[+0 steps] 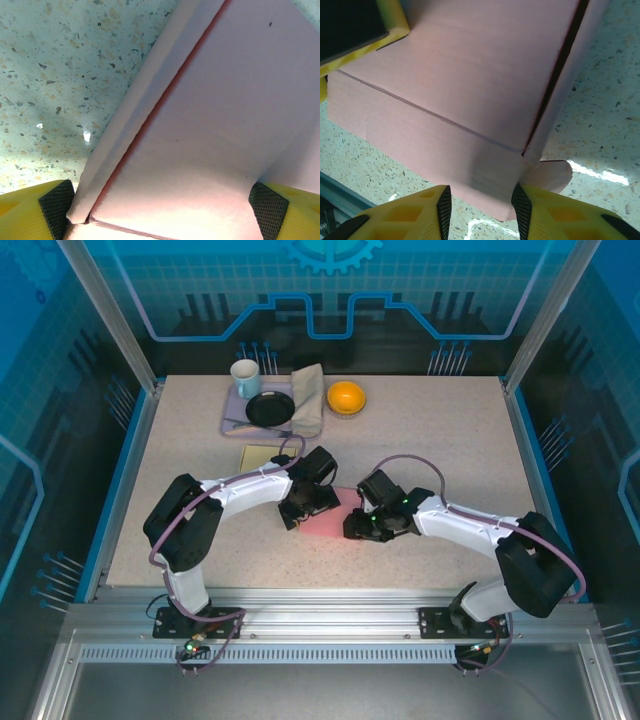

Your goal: Fold the paper box

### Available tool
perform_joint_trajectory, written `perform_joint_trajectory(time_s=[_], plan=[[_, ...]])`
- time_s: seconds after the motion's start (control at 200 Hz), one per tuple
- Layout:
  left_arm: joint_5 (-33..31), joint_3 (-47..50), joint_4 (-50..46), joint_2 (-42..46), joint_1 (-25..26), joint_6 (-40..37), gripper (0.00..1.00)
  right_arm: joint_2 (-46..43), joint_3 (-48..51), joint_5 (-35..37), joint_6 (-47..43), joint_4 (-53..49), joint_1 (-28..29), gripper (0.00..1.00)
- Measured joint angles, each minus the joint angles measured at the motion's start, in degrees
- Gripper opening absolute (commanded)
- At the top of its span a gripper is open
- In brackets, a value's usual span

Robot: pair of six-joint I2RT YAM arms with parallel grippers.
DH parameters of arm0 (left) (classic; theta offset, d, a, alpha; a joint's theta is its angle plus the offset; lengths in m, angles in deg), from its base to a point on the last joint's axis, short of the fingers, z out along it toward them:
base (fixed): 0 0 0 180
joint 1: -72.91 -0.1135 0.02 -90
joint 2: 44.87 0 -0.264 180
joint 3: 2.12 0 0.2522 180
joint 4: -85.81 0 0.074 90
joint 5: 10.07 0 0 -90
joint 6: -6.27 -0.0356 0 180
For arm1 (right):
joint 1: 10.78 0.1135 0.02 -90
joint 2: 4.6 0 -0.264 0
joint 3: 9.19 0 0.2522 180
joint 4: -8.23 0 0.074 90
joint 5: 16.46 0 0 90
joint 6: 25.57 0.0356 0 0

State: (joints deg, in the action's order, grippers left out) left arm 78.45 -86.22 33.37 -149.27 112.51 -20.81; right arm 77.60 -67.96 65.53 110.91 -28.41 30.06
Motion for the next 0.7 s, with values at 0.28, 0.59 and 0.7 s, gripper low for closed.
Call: perform_joint_trajectory(time_s=[0.28,0.59,0.7], plan=[[0.0,0.0,-0.1,0.2,0.0,0.0,0.95,-1.8,2.9,0.7,0.6,0.7,-0.9,0.44],[0.0,0.0,-0.1,0.2,0.0,0.0,0.95,-1.5,5.0,-1.8,0.9,5.5,-1.2,0.45],[-0.1,0.0,-0.2,0.2,0.0,0.0,0.95,-1.5,5.1,-3.1,1.3,7.0,-1.2,0.44]])
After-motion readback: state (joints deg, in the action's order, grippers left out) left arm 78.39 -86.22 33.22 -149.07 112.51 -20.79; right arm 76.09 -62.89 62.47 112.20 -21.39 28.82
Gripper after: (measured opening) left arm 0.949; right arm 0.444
